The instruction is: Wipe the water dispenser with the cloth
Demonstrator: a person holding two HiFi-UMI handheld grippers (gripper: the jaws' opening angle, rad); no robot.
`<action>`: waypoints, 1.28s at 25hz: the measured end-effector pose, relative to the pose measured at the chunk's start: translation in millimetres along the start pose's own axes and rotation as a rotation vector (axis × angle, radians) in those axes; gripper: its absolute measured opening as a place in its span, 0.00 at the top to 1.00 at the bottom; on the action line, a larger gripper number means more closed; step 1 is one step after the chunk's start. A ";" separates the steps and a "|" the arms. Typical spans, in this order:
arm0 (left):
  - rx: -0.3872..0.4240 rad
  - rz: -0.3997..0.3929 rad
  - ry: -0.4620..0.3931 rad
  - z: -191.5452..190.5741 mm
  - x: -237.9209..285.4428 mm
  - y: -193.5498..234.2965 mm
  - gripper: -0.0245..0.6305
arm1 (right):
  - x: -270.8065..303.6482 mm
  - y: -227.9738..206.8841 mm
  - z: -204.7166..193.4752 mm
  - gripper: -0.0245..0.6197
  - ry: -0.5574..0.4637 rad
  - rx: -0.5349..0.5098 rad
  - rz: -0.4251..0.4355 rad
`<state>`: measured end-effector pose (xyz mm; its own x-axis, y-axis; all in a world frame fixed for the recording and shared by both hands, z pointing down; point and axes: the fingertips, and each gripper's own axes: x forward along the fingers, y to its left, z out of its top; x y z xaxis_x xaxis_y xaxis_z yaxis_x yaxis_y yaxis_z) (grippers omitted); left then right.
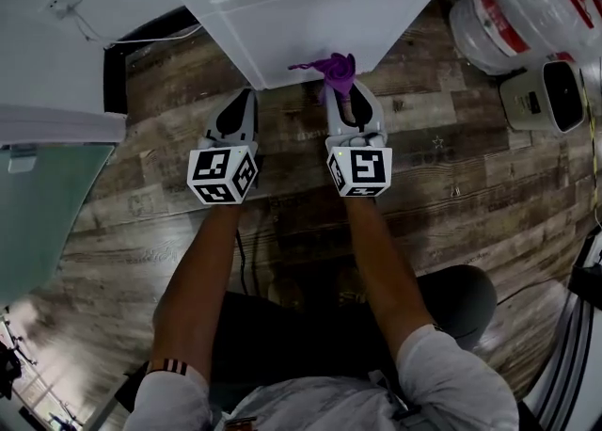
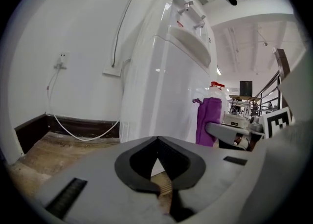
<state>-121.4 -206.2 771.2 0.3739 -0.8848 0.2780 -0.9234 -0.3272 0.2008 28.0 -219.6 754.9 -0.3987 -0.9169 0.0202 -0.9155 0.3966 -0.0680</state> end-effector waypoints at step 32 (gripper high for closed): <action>-0.025 0.032 0.088 -46.8 -0.4 48.2 0.96 | 74.2 131.4 -90.6 0.81 0.179 -0.149 0.247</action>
<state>-162.0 -206.1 824.7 0.3517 -0.8616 0.3661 -0.9329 -0.2900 0.2137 -126.8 -231.3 837.9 -0.6004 -0.7749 0.1975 -0.7827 0.6201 0.0538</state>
